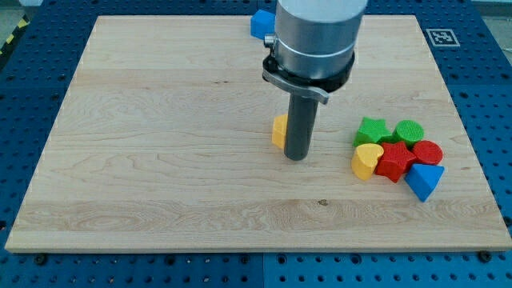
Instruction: Push the yellow hexagon towards the blue cube
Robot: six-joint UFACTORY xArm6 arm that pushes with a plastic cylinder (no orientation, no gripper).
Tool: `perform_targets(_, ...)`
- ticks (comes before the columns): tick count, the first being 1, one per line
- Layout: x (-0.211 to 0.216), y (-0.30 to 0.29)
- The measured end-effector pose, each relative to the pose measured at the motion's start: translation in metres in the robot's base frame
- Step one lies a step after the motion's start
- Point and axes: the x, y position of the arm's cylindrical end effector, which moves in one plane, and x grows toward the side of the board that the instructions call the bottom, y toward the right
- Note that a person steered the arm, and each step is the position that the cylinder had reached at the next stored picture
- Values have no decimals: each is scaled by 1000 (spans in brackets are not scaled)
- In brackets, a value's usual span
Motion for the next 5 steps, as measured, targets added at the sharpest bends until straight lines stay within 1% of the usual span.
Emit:
perform_targets(2, -31, -35)
perform_targets(5, -100, -41)
